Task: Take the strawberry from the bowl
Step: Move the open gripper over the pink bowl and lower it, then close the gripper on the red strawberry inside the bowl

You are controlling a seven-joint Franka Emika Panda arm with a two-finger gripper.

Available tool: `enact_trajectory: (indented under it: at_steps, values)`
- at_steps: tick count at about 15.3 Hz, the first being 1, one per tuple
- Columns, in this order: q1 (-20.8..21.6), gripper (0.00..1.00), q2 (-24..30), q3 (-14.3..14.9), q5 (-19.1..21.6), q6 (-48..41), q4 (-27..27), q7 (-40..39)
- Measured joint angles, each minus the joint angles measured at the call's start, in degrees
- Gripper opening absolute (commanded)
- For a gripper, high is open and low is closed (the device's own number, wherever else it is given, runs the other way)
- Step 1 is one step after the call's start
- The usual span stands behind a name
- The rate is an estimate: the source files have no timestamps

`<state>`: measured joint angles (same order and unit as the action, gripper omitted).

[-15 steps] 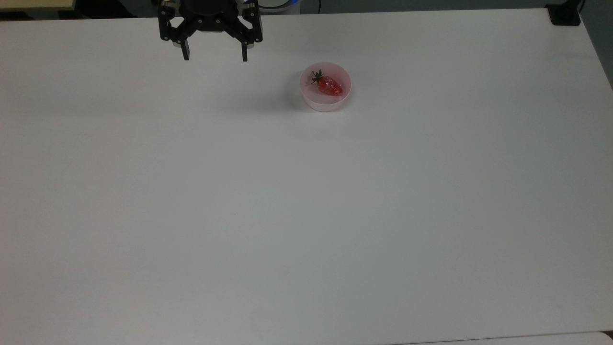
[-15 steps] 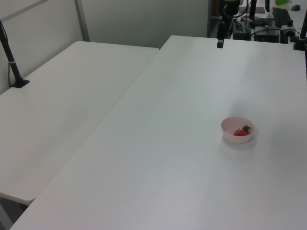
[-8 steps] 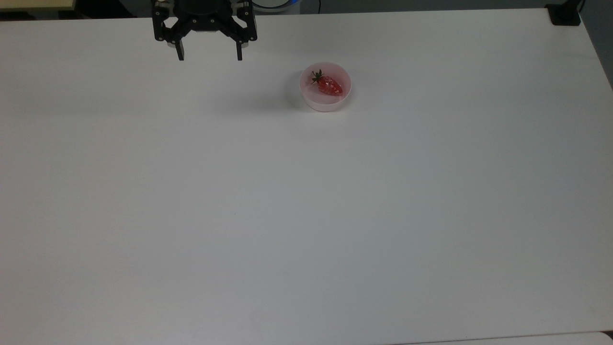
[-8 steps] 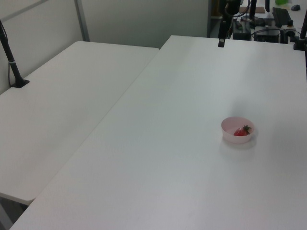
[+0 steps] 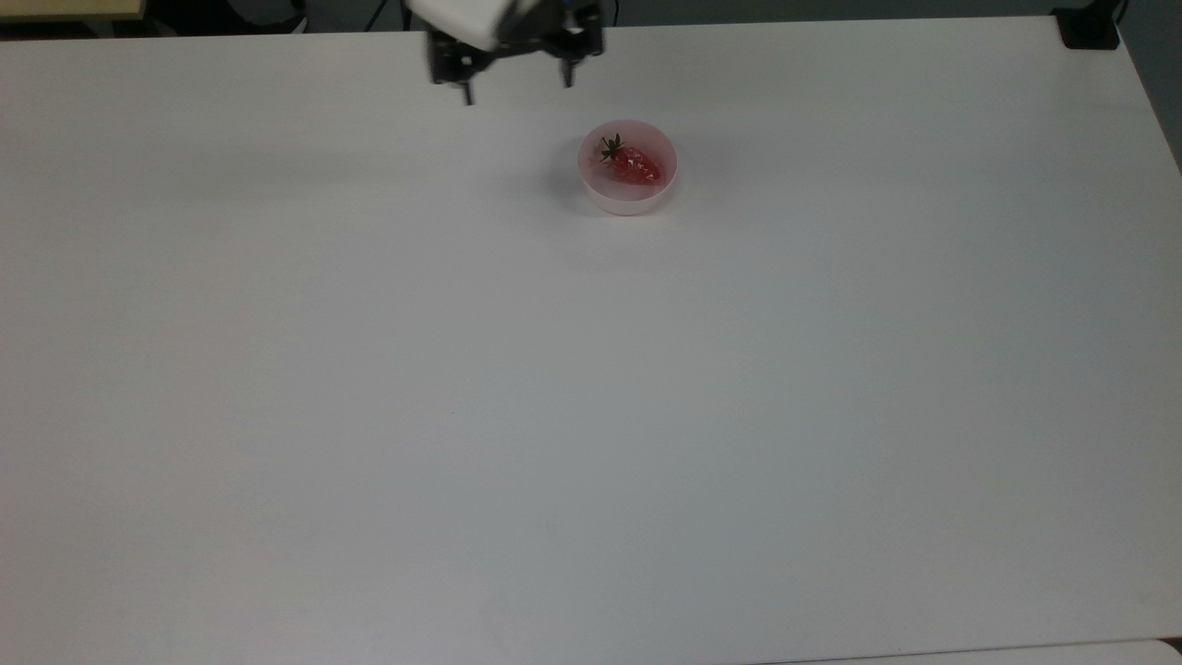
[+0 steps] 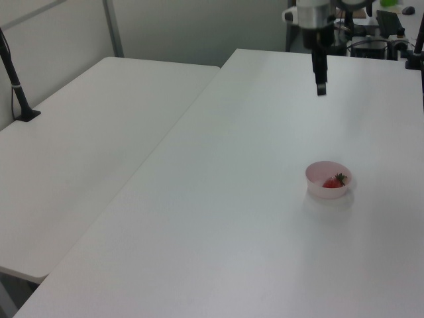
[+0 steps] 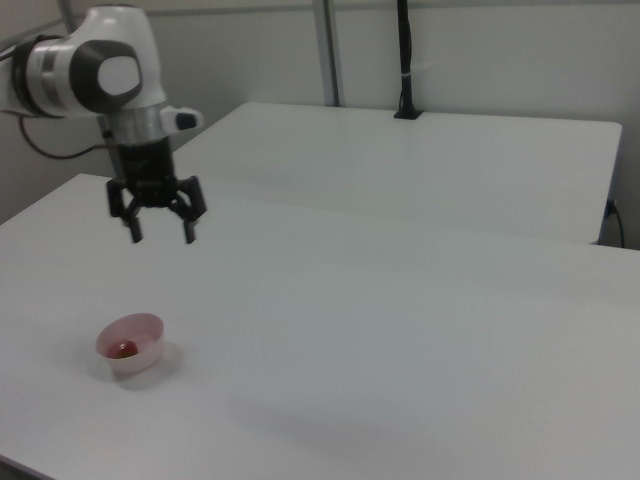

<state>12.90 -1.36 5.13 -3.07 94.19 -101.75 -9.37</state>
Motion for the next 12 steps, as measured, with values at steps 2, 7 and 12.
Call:
enact_trajectory:
  at_steps: [2, 7, 12]
  values:
    - [4.4, 0.94, -0.6, 0.0, 0.1, -2.4, -2.2, 0.0]
    - [7.1, 0.94, -4.6, 0.0, 1.8, -2.3, -7.7, -0.2]
    - [10.1, 0.89, -7.6, -0.1, 2.1, 9.0, -13.4, 2.1]
